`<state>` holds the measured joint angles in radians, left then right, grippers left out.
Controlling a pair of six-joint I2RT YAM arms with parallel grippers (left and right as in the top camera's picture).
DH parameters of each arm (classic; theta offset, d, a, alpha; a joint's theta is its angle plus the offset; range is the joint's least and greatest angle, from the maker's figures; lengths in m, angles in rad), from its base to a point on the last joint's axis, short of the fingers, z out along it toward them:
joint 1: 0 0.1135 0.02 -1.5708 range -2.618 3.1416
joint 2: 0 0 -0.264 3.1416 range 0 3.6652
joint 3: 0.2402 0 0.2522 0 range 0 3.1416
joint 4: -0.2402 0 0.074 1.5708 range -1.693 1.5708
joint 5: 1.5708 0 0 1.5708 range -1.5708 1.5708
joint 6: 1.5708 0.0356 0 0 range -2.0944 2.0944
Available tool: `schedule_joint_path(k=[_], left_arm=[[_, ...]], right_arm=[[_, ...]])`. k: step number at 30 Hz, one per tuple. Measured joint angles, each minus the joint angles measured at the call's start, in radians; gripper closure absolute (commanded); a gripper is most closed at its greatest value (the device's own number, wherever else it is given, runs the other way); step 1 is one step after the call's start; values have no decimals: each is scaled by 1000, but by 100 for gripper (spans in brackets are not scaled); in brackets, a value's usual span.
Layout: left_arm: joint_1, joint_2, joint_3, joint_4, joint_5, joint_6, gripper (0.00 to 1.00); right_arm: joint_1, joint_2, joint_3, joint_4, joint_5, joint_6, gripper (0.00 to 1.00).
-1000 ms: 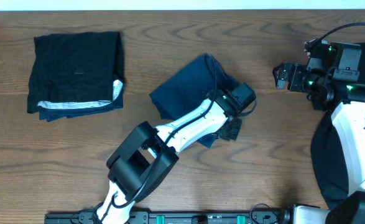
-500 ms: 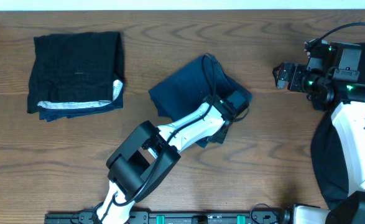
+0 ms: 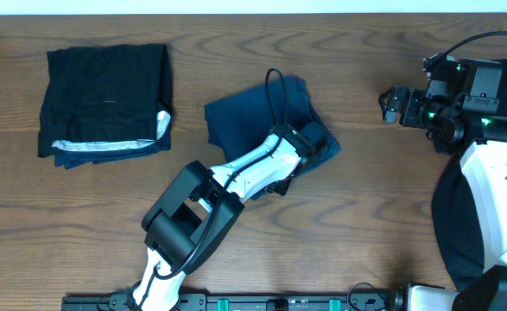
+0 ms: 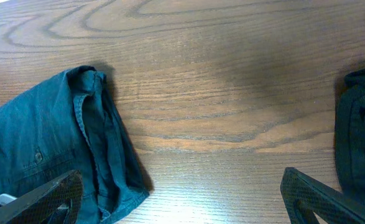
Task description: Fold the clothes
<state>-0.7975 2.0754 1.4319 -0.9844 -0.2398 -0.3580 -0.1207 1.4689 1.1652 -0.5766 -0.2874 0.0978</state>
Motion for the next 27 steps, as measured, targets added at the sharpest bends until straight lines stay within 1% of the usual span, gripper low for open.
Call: schedule_joint_path(k=[3, 8, 9, 10, 12, 15, 18, 19, 22, 27], left_arm=[[3, -40, 0, -11, 5, 8, 88], [37, -201, 1, -23, 50, 18, 87], [45, -236, 2, -21, 60, 18, 86], [52, -270, 3, -21, 69, 16, 79], [63, -323, 4, -20, 81, 14, 71], [82, -378, 5, -19, 93, -16, 66], [126, -389, 5, -19, 103, -84, 50], [141, -386, 5, -18, 105, -108, 48], [183, -371, 3, -9, 116, -193, 43], [197, -338, -28, 51, 180, -268, 43]], right_arm=[[0, 0, 0, 0, 0, 0, 1], [0, 0, 0, 0, 0, 0, 1], [0, 0, 0, 0, 0, 0, 1], [0, 0, 0, 0, 0, 0, 1], [0, 0, 0, 0, 0, 0, 1], [0, 0, 0, 0, 0, 0, 1], [0, 0, 0, 0, 0, 0, 1], [0, 0, 0, 0, 0, 0, 1], [0, 0, 0, 0, 0, 0, 1], [0, 0, 0, 0, 0, 0, 1]])
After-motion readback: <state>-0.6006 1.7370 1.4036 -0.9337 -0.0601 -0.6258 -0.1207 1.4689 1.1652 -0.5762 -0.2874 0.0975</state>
